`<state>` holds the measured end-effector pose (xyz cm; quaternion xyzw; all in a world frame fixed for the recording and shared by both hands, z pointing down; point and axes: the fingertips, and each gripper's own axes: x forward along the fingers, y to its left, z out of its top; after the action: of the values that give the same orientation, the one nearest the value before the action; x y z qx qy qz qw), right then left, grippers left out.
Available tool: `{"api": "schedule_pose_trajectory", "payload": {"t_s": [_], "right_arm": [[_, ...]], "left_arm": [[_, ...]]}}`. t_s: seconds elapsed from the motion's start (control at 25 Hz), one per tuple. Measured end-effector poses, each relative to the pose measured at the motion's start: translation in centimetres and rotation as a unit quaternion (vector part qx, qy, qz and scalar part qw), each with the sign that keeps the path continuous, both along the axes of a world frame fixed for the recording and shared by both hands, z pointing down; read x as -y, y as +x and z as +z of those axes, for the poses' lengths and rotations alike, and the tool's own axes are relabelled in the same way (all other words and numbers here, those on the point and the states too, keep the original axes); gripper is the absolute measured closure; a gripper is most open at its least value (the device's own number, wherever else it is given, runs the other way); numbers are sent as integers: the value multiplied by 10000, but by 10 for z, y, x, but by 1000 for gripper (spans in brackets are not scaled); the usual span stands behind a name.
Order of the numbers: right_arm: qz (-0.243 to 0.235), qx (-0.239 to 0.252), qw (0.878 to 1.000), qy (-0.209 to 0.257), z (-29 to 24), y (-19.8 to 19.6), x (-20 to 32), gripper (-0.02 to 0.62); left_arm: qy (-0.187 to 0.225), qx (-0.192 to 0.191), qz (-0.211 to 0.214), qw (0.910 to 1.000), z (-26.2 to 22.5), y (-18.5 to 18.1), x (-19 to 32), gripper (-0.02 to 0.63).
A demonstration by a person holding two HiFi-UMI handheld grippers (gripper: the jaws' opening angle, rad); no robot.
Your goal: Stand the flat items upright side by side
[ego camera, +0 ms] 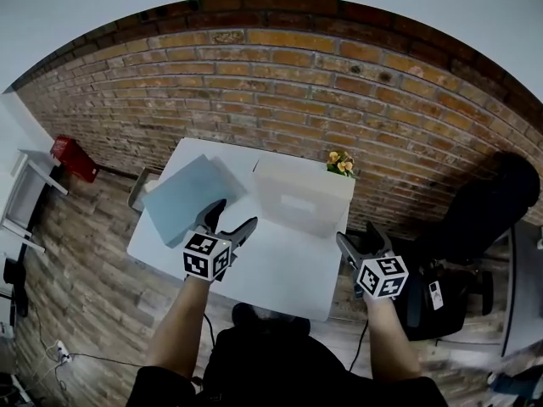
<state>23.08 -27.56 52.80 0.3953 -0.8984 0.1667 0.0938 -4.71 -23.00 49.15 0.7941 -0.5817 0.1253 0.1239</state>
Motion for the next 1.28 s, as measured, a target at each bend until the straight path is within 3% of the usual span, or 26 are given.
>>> {"api": "schedule_pose_trajectory", "payload": {"t_s": [0.16, 0.28, 0.4, 0.6, 0.76, 1.08, 1.28], "right_arm": [[333, -129, 9994, -2, 5, -16, -22, 190], [474, -201, 9986, -81, 12, -53, -41, 167], [550, -172, 9982, -146, 15, -116, -64, 161], [507, 268, 9977, -356, 3, -257, -98, 161], [350, 260, 9980, -451, -4, -327, -119, 161], [334, 189, 9957, -842, 20, -389, -117, 161], [398, 203, 9943, -968, 29, -409, -98, 161]], "left_arm": [[134, -100, -53, 9998, 2, -36, -14, 199], [233, -219, 91, 9994, 0, -72, -28, 199], [348, -142, 256, 9990, -1, -123, -51, 199], [419, -264, 272, 9984, -9, -229, -86, 199], [310, -269, 427, 9982, -9, -279, -111, 199], [95, -289, 481, 9984, 11, -332, -121, 199], [-33, -258, 557, 9981, 20, -346, -99, 199]]}}
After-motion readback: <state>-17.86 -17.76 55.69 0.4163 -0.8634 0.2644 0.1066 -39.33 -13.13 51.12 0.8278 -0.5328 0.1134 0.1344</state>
